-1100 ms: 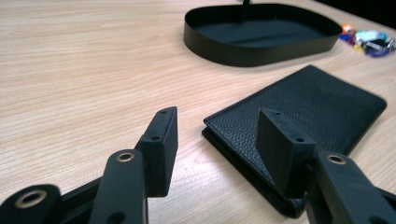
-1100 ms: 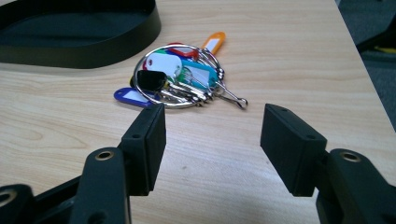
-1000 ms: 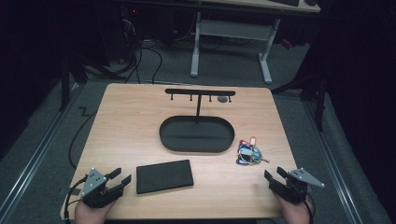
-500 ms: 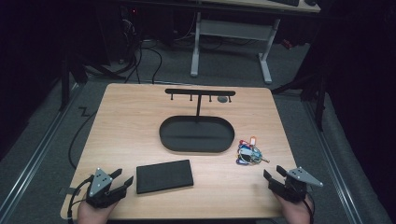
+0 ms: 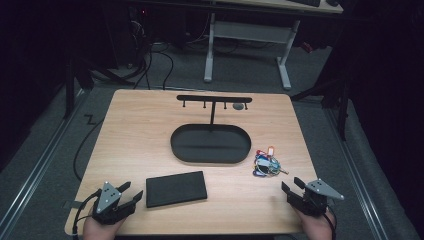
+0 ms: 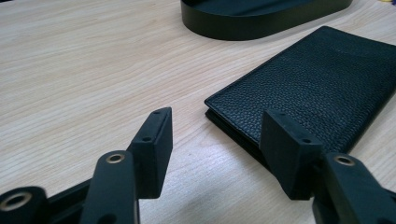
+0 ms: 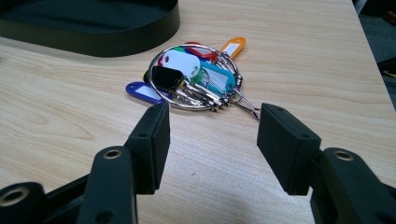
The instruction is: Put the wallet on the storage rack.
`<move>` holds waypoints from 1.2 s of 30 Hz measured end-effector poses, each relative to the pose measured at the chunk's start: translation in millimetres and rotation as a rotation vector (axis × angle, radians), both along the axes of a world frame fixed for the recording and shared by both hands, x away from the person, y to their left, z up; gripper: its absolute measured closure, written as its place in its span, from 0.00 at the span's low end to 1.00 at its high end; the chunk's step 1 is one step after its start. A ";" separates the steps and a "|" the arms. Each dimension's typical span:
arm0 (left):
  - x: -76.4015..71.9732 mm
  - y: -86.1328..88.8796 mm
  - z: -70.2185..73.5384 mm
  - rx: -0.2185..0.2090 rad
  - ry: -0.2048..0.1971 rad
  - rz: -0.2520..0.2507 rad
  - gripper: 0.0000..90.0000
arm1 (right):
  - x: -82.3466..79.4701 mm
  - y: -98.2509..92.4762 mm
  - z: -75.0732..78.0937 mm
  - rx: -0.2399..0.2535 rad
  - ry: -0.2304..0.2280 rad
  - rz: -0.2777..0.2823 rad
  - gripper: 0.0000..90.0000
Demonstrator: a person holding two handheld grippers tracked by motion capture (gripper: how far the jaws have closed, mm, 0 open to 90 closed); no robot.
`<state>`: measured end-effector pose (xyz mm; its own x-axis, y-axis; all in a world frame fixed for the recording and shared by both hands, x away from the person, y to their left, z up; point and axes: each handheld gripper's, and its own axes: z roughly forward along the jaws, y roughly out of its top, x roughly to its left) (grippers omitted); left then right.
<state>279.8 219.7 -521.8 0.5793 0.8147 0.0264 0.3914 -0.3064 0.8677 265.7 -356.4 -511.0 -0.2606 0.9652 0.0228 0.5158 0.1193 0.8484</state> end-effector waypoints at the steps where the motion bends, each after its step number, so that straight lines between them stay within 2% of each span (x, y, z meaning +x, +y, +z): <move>1: 0.0 -0.3 -0.3 0.001 0.001 -0.002 0.49 | 0.1 0.1 -0.1 -0.003 0.000 0.001 0.50; 12: -4.2 -11.2 1.3 0.035 -0.019 -0.048 0.48 | 1.5 2.0 -2.8 -0.014 0.022 0.016 0.49; 20: -6.1 -17.0 1.5 0.037 0.003 -0.077 0.49 | 3.3 3.8 -4.5 -0.021 0.034 0.031 0.49; 22: -6.4 -18.8 1.2 0.047 0.011 -0.080 0.55 | 3.4 3.6 -4.7 -0.016 0.036 0.029 0.49; 24: -5.4 -19.8 0.6 0.092 0.027 -0.031 0.71 | 3.3 3.6 -4.7 -0.016 0.035 0.030 0.49; 25: -4.0 -19.1 0.3 0.099 0.037 -0.011 0.79 | 3.2 3.7 -4.5 -0.017 0.035 0.031 0.49; 28: -0.8 -17.2 -1.5 0.119 0.067 0.004 0.97 | 3.2 3.9 -4.2 -0.019 0.033 0.035 0.49; 30: -0.9 -21.0 -4.3 0.151 0.083 -0.018 1.00 | 3.2 3.8 -4.1 -0.019 0.033 0.036 0.49; 36: -2.3 -30.2 -6.2 0.185 0.095 -0.062 1.00 | 3.8 3.5 -4.7 -0.018 0.036 0.038 0.49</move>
<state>277.5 189.5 -528.0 0.6353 0.7636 0.1153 0.4443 -0.4835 0.7542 269.5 -353.0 -515.7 -0.2961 0.9550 0.0153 0.5407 0.1544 0.8270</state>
